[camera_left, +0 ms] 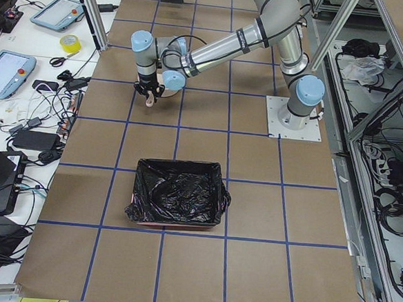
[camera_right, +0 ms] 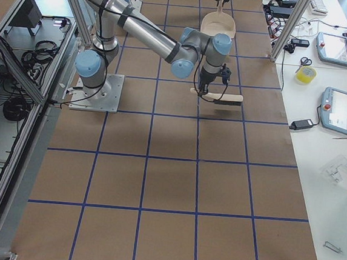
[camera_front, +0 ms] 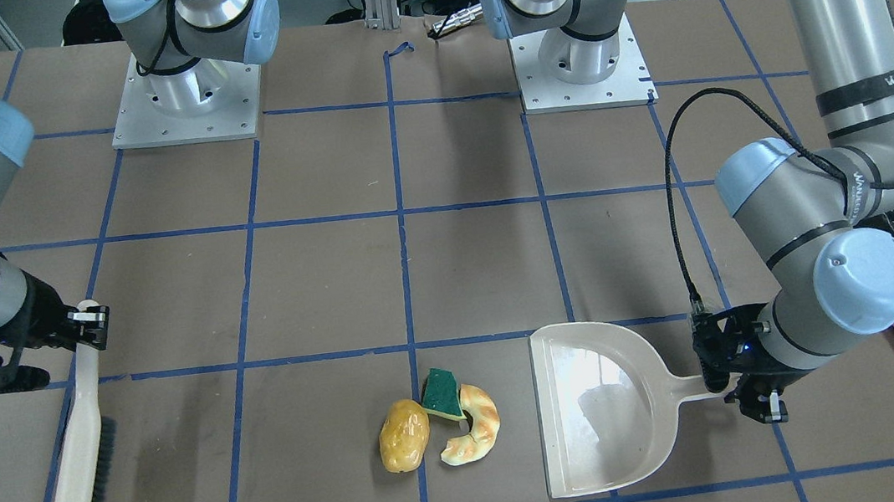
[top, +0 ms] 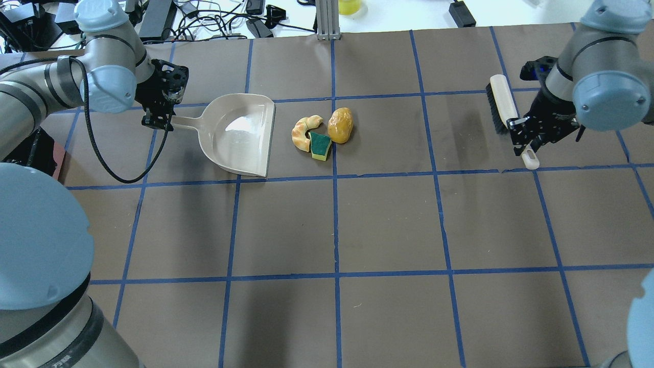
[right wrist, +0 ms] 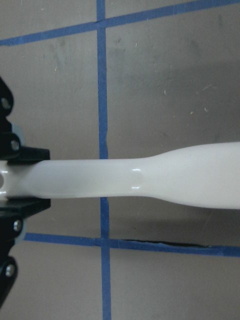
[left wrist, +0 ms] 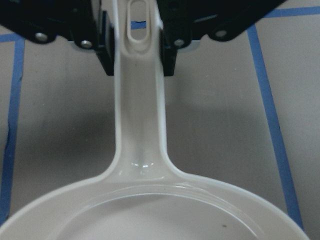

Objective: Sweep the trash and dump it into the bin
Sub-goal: 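Move the brush with the right gripper behind the bread, toy and sponge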

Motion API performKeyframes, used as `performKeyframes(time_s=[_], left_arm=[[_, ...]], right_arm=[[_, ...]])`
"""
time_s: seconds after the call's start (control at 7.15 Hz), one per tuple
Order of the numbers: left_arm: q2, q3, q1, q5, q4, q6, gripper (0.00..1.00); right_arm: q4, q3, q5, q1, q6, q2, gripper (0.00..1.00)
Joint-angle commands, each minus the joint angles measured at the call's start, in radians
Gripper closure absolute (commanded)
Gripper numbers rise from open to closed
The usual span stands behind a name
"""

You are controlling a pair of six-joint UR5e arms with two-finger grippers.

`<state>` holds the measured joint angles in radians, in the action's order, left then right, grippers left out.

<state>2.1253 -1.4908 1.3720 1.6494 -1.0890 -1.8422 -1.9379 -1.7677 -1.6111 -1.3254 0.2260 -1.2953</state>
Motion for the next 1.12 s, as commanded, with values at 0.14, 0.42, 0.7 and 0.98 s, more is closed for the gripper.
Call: performKeyframes(time_s=[0.14, 0.42, 0.7, 0.98], left_arm=[[0.002, 0.006, 0.012, 0.032, 0.000, 0.006, 1.00], [0.007, 0.004, 0.027, 0.033, -0.003, 0.090, 1.00], [0.008, 0.006, 0.036, 0.039, -0.012, 0.142, 1.00], [0.007, 0.004, 0.047, 0.044, -0.017, 0.182, 1.00]], right_arm=[[0.000, 0.036, -0.007, -0.274, -0.296, 0.019, 0.86], [-0.003, 0.083, -0.018, -0.443, -0.530, 0.075, 0.87], [0.046, 0.135, -0.017, -0.514, -0.588, 0.122, 0.88], [0.057, 0.151, -0.001, -0.531, -0.664, 0.131, 0.88]])
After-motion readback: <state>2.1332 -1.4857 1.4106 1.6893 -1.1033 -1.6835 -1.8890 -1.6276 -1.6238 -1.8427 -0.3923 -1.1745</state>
